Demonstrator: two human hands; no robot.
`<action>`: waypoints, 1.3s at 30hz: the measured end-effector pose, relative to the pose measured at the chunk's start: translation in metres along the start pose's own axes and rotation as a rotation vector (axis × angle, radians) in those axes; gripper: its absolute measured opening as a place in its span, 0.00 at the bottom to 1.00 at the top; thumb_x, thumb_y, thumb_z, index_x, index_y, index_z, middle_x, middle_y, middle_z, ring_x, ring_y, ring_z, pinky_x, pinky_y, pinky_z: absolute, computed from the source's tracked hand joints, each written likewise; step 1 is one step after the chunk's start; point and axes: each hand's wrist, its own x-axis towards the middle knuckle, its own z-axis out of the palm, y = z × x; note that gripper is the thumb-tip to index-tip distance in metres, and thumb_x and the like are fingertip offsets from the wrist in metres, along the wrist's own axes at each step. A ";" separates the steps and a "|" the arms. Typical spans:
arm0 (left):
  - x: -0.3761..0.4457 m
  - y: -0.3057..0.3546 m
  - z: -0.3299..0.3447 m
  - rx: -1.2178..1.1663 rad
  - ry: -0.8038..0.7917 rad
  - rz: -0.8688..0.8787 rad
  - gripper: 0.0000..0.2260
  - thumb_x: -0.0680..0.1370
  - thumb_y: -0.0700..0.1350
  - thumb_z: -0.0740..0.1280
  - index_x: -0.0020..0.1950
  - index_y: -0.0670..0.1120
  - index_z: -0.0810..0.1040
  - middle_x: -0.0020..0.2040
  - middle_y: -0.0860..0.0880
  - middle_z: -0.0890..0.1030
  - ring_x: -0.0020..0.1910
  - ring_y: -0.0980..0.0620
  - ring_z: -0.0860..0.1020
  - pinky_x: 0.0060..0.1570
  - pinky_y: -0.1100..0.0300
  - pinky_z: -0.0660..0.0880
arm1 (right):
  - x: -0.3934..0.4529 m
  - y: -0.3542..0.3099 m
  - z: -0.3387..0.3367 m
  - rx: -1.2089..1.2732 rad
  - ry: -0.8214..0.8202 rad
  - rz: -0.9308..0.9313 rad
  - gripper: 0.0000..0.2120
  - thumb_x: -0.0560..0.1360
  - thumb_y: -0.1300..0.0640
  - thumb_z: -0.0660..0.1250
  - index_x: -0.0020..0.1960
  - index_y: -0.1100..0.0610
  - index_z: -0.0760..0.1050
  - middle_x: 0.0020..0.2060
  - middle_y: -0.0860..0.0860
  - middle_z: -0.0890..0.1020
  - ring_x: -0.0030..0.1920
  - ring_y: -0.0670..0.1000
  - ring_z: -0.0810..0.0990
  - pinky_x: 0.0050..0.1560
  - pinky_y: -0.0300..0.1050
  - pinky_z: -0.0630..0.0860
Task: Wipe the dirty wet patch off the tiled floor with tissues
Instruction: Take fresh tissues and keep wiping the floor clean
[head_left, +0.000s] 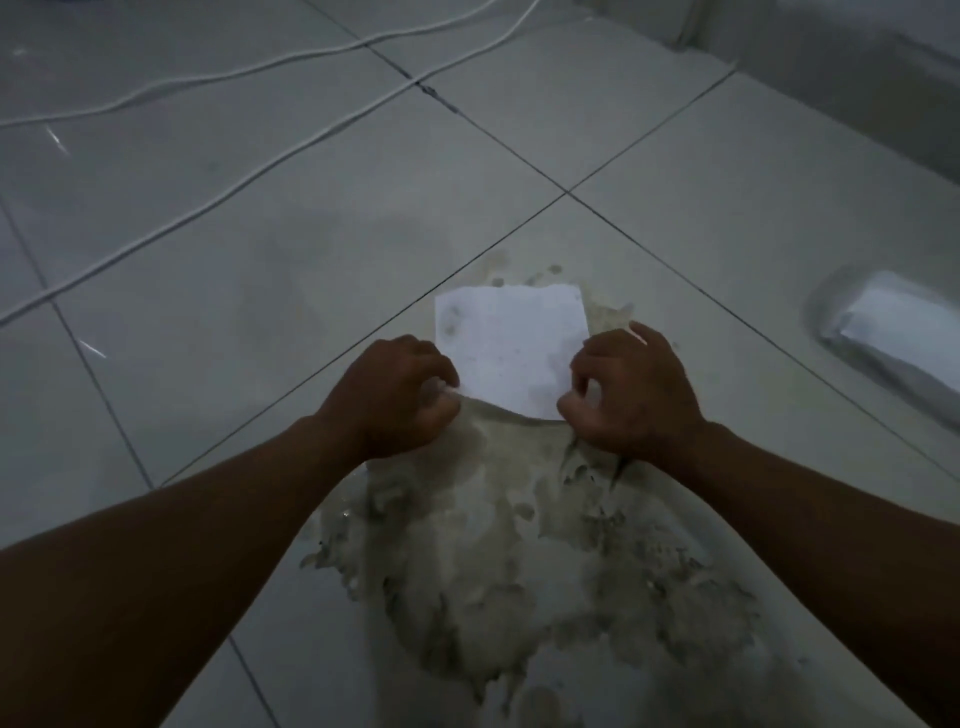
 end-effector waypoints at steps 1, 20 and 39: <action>0.001 0.001 0.000 -0.023 0.020 -0.004 0.18 0.70 0.56 0.60 0.45 0.48 0.85 0.45 0.50 0.84 0.44 0.49 0.78 0.46 0.54 0.73 | 0.001 0.000 0.002 0.017 0.059 -0.003 0.12 0.68 0.46 0.65 0.32 0.53 0.76 0.34 0.47 0.79 0.42 0.49 0.78 0.61 0.52 0.69; 0.030 -0.018 0.051 0.231 -0.079 -0.086 0.26 0.83 0.51 0.44 0.80 0.43 0.50 0.81 0.45 0.49 0.80 0.48 0.47 0.77 0.46 0.49 | 0.042 -0.043 0.081 -0.125 -0.233 0.061 0.31 0.79 0.36 0.38 0.80 0.47 0.47 0.79 0.53 0.48 0.79 0.55 0.44 0.74 0.67 0.44; 0.067 -0.002 0.037 0.154 0.117 0.055 0.20 0.80 0.51 0.58 0.68 0.43 0.75 0.65 0.44 0.78 0.64 0.44 0.75 0.64 0.48 0.69 | 0.029 -0.013 0.040 0.078 0.188 0.178 0.19 0.80 0.50 0.58 0.68 0.54 0.73 0.63 0.51 0.78 0.63 0.52 0.76 0.60 0.53 0.72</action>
